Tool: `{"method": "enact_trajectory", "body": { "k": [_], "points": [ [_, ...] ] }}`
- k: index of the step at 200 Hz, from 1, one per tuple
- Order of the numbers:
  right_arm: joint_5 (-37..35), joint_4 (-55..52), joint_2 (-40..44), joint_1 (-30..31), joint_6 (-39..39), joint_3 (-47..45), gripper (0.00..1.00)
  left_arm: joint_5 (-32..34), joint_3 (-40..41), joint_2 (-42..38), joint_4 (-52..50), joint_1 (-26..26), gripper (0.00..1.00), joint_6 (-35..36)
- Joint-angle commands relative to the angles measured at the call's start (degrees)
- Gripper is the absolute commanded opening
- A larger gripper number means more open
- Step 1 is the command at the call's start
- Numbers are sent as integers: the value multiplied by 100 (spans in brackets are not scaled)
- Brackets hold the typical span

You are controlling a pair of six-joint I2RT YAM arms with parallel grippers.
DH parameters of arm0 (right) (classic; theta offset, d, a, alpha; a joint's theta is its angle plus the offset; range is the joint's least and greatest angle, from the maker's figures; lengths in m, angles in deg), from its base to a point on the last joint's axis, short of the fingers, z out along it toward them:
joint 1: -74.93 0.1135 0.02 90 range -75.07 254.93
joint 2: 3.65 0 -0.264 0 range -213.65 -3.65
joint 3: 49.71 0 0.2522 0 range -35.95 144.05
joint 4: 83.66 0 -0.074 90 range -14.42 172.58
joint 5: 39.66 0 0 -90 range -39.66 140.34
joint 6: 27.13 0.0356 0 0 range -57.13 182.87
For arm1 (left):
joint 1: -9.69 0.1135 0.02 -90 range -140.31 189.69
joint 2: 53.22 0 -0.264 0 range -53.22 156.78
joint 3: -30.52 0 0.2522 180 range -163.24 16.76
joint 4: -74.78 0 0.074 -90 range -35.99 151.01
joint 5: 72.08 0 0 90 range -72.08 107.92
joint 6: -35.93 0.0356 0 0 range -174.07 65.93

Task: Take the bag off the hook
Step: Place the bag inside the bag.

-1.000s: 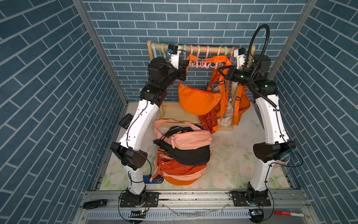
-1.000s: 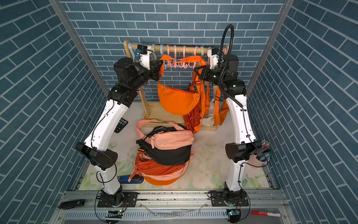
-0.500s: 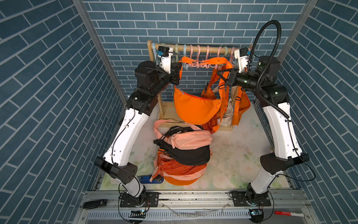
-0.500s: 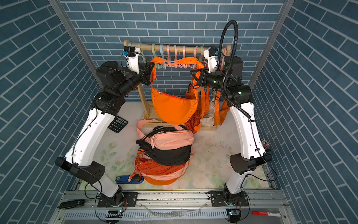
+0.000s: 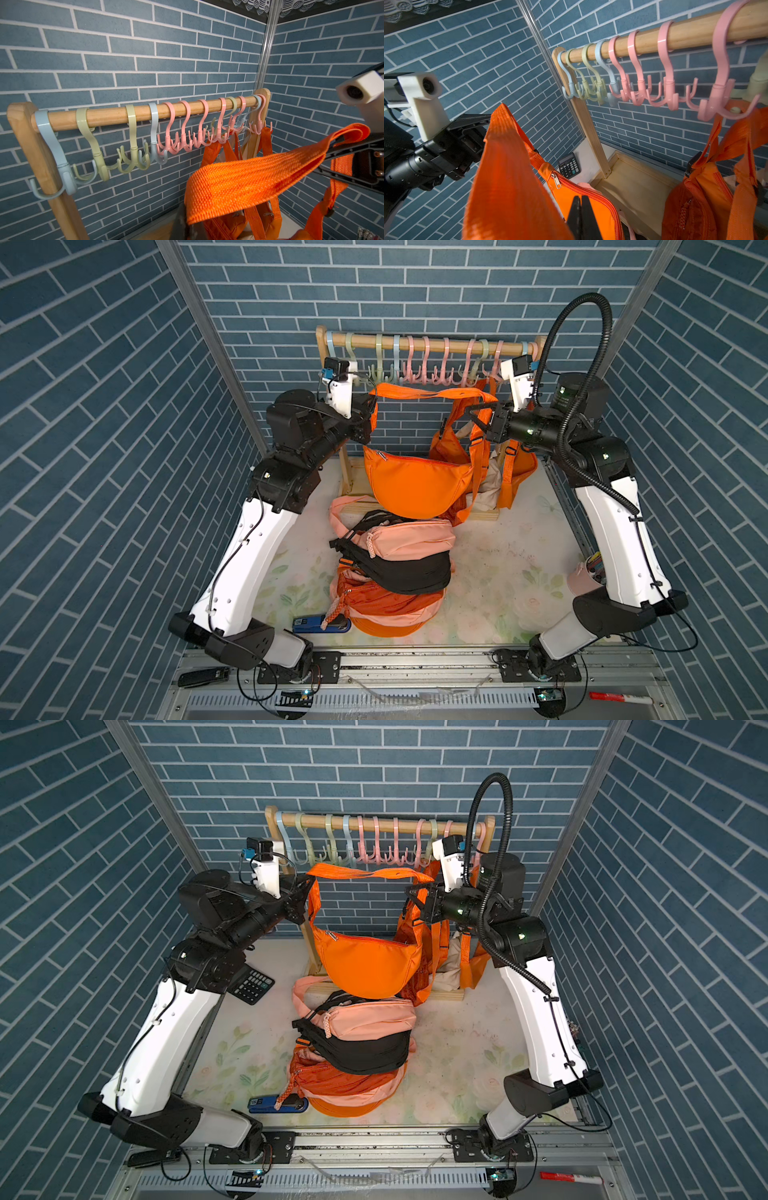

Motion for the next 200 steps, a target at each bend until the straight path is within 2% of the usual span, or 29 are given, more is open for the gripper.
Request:
{"method": "enact_trajectory", "body": {
  "k": [1, 56, 90, 200],
  "points": [
    [-131, 243, 384, 62, -171, -270, 0, 177, 232, -431, -99, 18, 0, 39],
    [-173, 784, 1020, 312, -134, -1283, 0, 251, 1298, -1466, -367, 17, 0, 11],
    [-445, 769, 1324, 592, -363, -1773, 0, 226, 1940, -2123, -529, 15, 0, -16],
    [-1077, 637, 2380, 1351, -452, -2496, 0, -22, 1968, -3260, -1677, 22, 0, 156]
  ]
}}
